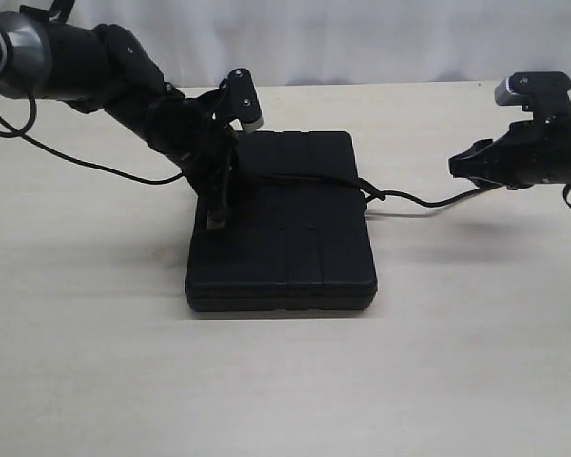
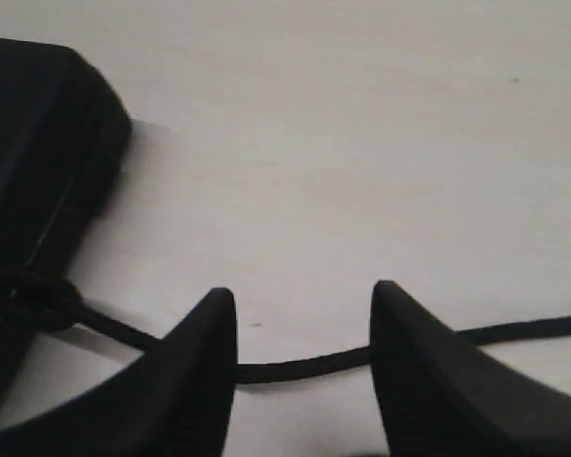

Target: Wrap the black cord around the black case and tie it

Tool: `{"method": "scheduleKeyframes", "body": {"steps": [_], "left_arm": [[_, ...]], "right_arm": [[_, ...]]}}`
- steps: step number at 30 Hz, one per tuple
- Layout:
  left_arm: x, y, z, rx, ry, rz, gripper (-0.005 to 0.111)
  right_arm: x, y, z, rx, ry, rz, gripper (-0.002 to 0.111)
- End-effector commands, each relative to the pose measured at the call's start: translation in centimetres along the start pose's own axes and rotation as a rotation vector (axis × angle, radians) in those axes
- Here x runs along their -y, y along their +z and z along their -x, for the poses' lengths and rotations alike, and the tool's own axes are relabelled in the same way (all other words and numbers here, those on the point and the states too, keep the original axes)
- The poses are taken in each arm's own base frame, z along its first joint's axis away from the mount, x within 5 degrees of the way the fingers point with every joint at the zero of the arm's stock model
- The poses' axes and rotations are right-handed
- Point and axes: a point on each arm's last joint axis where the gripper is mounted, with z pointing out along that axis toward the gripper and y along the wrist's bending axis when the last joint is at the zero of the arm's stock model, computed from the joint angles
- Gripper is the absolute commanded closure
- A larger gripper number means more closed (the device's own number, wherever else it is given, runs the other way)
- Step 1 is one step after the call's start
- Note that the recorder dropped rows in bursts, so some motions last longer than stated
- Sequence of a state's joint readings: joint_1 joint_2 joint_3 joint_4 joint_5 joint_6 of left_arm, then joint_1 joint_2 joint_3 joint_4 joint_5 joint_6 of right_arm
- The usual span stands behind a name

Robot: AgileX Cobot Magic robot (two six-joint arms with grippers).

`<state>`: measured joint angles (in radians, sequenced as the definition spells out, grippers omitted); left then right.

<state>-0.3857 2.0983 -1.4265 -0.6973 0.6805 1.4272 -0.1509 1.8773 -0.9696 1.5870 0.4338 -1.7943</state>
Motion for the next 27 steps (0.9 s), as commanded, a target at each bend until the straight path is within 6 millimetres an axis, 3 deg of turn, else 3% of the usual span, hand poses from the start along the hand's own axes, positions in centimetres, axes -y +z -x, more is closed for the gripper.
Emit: {"method": "scheduleKeyframes", "body": {"steps": [1, 5, 10, 14, 19, 27], "left_arm": [[0.4, -2.2, 1.0, 0.015, 0.016, 0.009, 0.107], [0.7, -4.9, 2.4, 0.054, -0.009, 0.036, 0.107], [0.9, -7.3, 3.6, 0.1, -0.055, 0.086, 0.107], [1.0, -7.7, 3.8, 0.108, -0.086, 0.087, 0.107], [1.3, -7.7, 3.7, 0.1, -0.1, 0.057, 0.107], [1.2, -7.7, 3.8, 0.107, -0.105, 0.062, 0.107]], "right_arm": [[-1.2, -0.6, 0.1, -0.003, -0.078, 0.123, 0.081], [-2.8, -0.7, -0.2, -0.023, -0.149, 0.262, 0.104], [-5.0, 0.0, -1.6, -0.1, -0.225, 0.321, 0.104], [-6.7, 2.6, -2.7, -0.155, -0.286, 0.286, 0.104], [-6.5, 5.0, -2.8, -0.165, -0.268, 0.069, 0.104], [-7.0, 7.8, -2.9, -0.115, -0.226, 0.146, 0.104]]}}
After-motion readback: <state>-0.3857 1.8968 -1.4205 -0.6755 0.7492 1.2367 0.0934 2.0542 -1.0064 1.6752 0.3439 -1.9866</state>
